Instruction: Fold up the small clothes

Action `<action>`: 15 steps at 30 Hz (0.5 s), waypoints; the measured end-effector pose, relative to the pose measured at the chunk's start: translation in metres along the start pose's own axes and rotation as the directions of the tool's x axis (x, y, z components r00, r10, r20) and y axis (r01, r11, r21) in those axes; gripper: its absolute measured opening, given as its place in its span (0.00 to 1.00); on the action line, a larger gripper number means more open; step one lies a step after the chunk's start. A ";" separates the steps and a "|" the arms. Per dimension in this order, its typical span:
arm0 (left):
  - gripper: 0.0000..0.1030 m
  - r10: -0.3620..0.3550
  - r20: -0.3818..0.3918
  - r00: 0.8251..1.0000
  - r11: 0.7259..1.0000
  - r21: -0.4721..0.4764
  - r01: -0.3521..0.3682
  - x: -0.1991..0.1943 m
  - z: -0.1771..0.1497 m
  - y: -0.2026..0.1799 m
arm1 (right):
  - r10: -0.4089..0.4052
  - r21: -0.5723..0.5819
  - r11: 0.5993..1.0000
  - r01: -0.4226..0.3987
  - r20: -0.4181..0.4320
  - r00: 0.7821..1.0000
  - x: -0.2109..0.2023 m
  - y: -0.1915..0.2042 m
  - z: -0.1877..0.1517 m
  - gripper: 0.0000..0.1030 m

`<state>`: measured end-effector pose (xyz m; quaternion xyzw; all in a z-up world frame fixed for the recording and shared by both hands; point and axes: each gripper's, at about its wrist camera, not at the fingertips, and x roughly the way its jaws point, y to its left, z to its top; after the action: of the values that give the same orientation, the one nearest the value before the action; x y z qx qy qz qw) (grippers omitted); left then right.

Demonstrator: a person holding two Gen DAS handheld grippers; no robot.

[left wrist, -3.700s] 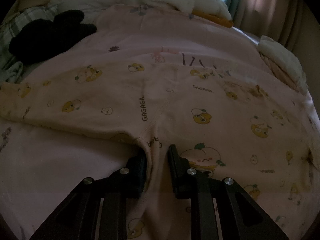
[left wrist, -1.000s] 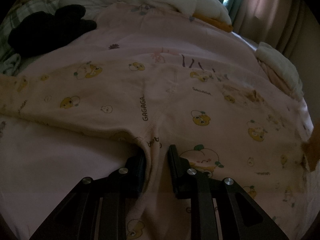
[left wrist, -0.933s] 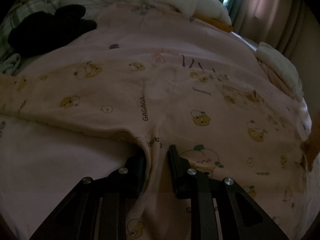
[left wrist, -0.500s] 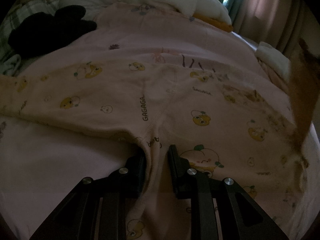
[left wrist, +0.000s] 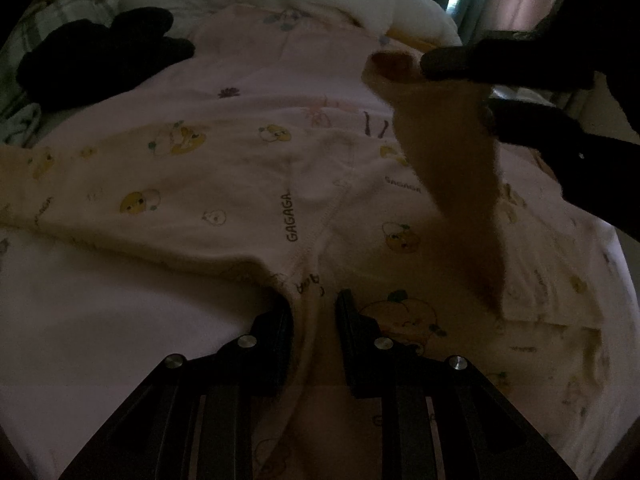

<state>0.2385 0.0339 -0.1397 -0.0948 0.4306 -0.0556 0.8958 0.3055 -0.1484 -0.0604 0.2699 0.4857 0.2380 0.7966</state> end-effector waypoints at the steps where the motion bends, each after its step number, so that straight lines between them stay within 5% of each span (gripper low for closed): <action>1: 0.19 0.000 0.000 1.000 1.000 0.000 0.000 0.000 0.000 0.000 | -0.004 -0.012 1.000 0.004 0.001 1.000 -0.005 -0.001 -0.001 0.25; 8: 0.19 0.010 0.000 1.000 1.000 0.008 -0.010 0.001 0.000 -0.002 | -0.003 -0.079 0.997 0.005 0.017 1.000 -0.024 0.013 -0.002 0.36; 15: 0.19 0.013 0.001 1.000 1.000 0.011 -0.013 0.002 -0.001 -0.002 | -0.168 -0.143 0.974 0.176 0.069 0.983 -0.062 -0.008 -0.011 0.36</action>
<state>0.2387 0.0313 -0.1408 -0.0871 0.4304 -0.0523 0.8969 0.2711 -0.1921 -0.0301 0.1732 0.4656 0.1960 0.8455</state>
